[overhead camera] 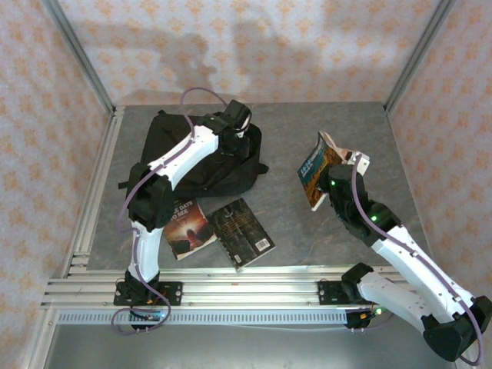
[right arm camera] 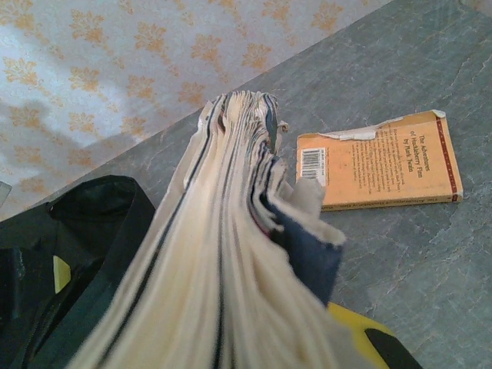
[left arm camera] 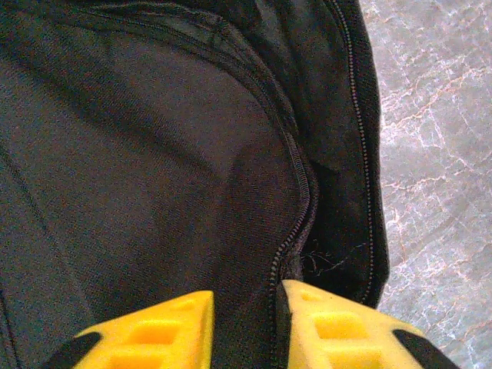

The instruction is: Pack books, pencil case, and school supplies into a backpack

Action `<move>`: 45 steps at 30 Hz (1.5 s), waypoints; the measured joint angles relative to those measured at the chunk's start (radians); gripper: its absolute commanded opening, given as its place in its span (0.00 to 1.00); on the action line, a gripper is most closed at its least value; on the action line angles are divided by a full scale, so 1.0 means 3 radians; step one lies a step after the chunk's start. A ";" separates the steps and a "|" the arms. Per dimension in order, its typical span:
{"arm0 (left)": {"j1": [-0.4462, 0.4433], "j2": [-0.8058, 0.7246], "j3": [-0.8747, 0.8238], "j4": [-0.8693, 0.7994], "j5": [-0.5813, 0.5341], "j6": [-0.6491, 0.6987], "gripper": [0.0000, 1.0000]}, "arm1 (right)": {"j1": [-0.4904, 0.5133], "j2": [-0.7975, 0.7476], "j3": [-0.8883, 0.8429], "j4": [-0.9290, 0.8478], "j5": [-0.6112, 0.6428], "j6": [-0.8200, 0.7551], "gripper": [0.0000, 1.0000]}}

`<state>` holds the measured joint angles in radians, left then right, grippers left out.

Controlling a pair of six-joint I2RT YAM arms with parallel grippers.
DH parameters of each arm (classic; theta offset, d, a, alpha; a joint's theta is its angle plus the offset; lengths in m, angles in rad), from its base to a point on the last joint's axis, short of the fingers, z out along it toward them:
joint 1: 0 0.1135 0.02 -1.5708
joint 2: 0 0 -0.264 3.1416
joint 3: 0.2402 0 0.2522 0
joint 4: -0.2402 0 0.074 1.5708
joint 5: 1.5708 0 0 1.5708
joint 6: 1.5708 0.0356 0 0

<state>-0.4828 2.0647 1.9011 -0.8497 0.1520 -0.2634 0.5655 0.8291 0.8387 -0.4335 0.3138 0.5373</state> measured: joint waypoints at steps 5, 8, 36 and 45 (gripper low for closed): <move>0.0000 0.0000 -0.0001 0.0001 0.0001 0.0005 0.50 | 0.0000 0.0000 0.0000 0.0000 -0.0003 -0.0001 0.00; 0.0000 0.0005 -0.0001 0.0001 -0.0001 0.0004 0.50 | 0.0000 0.0000 0.0000 0.0000 -0.0004 -0.0001 0.00; 0.0042 -0.0926 -0.0370 0.0055 -0.0350 -0.0048 0.00 | 0.0000 0.0440 0.0128 0.0420 -0.0659 0.0170 0.00; 0.0111 -0.1453 -0.0796 0.0183 -0.0446 -0.0203 0.00 | 0.0000 0.1006 0.0409 0.0880 -0.1049 0.0591 0.00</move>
<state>-0.4496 1.6287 1.6623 -0.7948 0.0181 -0.3244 0.5655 1.1309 0.9615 -0.1696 -0.0010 0.7147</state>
